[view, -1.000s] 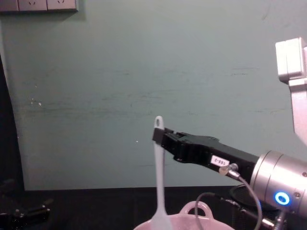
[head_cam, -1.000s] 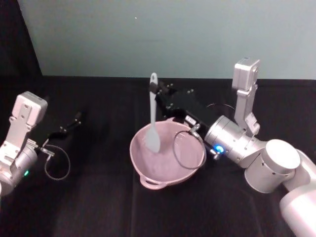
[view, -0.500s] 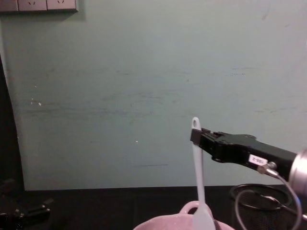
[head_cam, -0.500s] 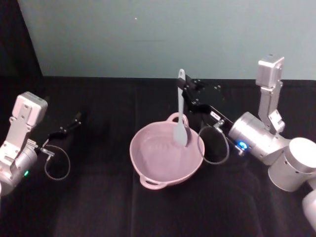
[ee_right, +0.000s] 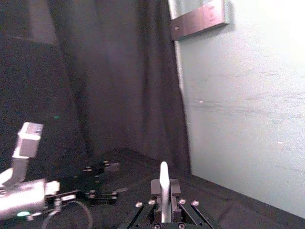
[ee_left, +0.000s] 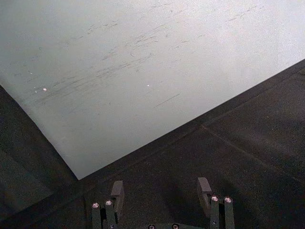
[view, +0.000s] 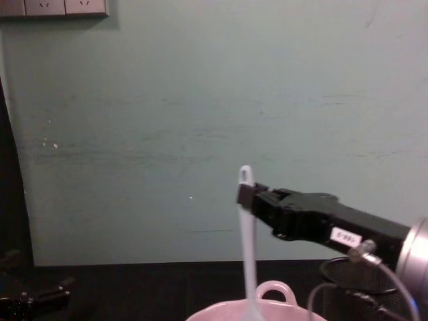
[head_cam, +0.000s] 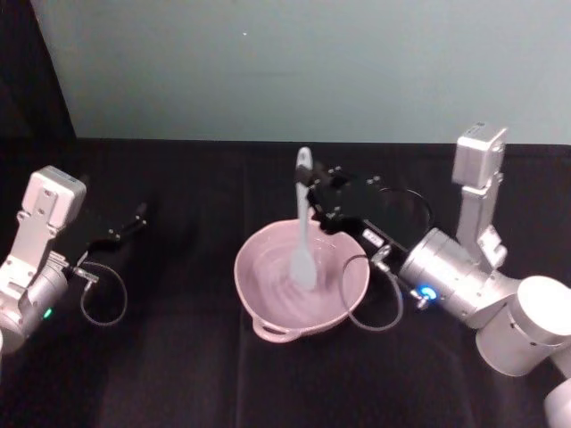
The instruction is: Use the one hand to pick up the spoon and stir the clear water in the bowl.
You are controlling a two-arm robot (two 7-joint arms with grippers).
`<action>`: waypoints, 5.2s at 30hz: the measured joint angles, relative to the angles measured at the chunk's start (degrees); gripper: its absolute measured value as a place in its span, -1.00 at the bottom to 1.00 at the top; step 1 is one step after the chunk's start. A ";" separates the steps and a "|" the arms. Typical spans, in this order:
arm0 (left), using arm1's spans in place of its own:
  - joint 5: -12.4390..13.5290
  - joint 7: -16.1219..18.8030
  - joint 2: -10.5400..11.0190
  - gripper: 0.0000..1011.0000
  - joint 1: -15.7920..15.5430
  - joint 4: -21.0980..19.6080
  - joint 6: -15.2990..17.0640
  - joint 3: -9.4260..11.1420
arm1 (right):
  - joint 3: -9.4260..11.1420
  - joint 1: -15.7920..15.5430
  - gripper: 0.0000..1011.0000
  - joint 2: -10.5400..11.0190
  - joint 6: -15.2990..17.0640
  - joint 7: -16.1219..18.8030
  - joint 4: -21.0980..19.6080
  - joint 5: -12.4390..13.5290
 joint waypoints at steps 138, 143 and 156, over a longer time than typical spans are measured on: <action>0.00 0.00 0.00 1.00 0.00 0.00 0.00 0.00 | 11.93 -9.88 0.98 14.33 5.75 -17.73 -0.86 2.46; 0.00 0.00 0.00 1.00 0.00 0.00 0.00 0.00 | 10.16 -6.67 0.98 14.20 1.63 -18.33 2.56 -4.23; 0.00 0.00 0.00 1.00 0.00 0.00 0.00 0.00 | 5.83 -3.37 0.98 13.79 4.24 -18.98 5.70 -13.71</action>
